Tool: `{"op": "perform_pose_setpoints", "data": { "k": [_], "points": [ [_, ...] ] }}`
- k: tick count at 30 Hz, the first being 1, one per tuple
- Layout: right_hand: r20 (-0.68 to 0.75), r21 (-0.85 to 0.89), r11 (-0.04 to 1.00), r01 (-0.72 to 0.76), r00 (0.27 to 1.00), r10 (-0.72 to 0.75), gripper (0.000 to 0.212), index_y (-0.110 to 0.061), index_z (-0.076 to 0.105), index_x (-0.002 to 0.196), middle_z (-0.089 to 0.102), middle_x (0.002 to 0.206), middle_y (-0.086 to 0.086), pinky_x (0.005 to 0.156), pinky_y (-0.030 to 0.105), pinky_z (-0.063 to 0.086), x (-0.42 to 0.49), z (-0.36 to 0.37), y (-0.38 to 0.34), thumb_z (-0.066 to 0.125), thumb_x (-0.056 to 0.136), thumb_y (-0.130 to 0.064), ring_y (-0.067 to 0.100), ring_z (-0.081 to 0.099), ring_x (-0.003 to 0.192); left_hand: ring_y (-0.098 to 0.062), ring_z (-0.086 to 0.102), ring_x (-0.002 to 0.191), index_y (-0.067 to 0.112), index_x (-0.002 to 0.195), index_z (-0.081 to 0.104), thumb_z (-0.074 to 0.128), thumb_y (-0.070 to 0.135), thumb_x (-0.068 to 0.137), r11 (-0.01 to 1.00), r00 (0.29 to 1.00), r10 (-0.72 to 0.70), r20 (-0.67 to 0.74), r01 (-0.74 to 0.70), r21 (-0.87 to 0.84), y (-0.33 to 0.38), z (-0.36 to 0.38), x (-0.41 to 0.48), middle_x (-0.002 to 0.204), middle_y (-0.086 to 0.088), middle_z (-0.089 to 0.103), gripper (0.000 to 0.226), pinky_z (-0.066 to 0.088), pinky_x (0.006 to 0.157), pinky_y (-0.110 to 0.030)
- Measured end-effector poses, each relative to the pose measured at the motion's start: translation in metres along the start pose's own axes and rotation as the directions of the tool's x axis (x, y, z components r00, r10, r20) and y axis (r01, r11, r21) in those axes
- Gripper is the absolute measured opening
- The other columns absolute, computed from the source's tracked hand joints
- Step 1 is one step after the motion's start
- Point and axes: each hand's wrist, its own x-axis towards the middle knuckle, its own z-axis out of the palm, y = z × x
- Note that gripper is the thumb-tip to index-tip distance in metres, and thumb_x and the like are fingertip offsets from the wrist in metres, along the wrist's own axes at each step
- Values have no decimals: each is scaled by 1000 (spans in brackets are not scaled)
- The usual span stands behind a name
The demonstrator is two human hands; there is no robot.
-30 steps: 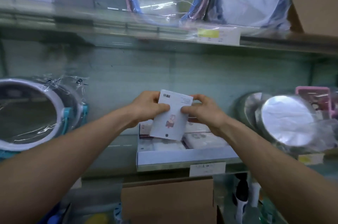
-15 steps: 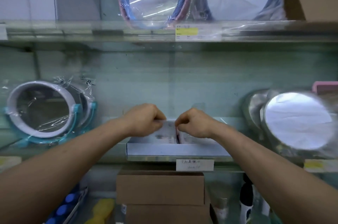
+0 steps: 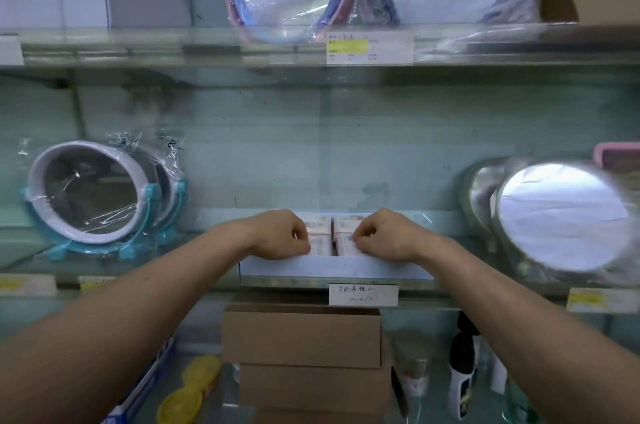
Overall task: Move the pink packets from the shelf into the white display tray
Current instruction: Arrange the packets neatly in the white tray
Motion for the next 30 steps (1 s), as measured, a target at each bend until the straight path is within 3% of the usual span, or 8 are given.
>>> {"op": "perform_pose_setpoints", "data": {
  "k": [6, 10, 12, 14, 19, 24, 28, 30],
  "points": [
    [-19, -167, 985, -47, 999, 45, 19, -11, 67, 90, 68, 98, 4, 79, 28, 48, 9, 0, -12, 52, 89, -22, 23, 63, 96, -24, 58, 112, 14, 118, 64, 51, 26, 91, 997, 985, -78, -152, 79, 4, 7, -4, 39, 120, -5, 64, 32, 47, 95, -34],
    [-46, -429, 901, -59, 998, 43, 24, -14, 60, 106, 62, 118, 6, 76, 28, 40, 16, 4, -30, 51, 92, -32, 28, 58, 108, -31, 43, 126, 18, 130, 51, 43, 39, 93, 981, 970, -174, -171, 187, 59, 4, 24, 60, 138, -11, 45, 43, 39, 103, -43],
    [-14, -479, 876, -51, 999, 51, 17, -15, 58, 95, 61, 119, 7, 76, 29, 40, 21, 1, -36, 51, 92, -31, 28, 58, 106, -32, 40, 125, 17, 128, 52, 38, 40, 95, 973, 961, -182, -211, 207, 104, 1, 35, 63, 135, -12, 43, 43, 37, 101, -45],
    [-26, -448, 892, -60, 998, 54, 13, -14, 56, 91, 62, 118, 6, 79, 29, 44, 35, -2, -39, 51, 91, -25, 28, 58, 101, -32, 38, 126, 17, 128, 53, 37, 40, 95, 971, 954, -161, -253, 200, 134, 1, 38, 64, 134, -11, 43, 43, 34, 101, -45],
    [-21, -372, 927, -41, 999, 36, 39, -16, 53, 129, 55, 133, 7, 101, 37, 43, 66, 16, -53, 50, 90, -17, 29, 50, 123, -31, 38, 125, 17, 123, 56, 42, 39, 93, 978, 952, -147, -268, 181, 105, 0, 38, 65, 132, -9, 43, 40, 34, 100, -43],
    [50, -325, 944, -65, 995, 86, 16, -11, 58, 104, 61, 121, 13, 91, 36, 49, 83, 32, -53, 52, 89, -16, 30, 59, 109, -29, 40, 121, 16, 117, 57, 46, 36, 89, 982, 953, -146, -265, 171, 75, 0, 36, 64, 127, -8, 46, 35, 36, 96, -40],
    [115, -297, 952, -70, 987, 109, 39, -7, 53, 129, 57, 130, 11, 99, 39, 47, 86, 26, -50, 53, 91, -15, 28, 56, 116, -30, 41, 123, 15, 120, 56, 44, 36, 90, 980, 952, -152, -265, 179, 82, 2, 34, 62, 128, -9, 47, 38, 35, 99, -40],
    [160, -308, 950, -44, 982, 97, 30, -5, 59, 117, 62, 121, 13, 93, 37, 51, 89, 24, -47, 52, 88, -10, 28, 61, 106, -30, 41, 123, 14, 122, 55, 42, 37, 92, 981, 952, -152, -267, 179, 77, 2, 34, 61, 129, -9, 46, 39, 35, 100, -40]
  ]
}}
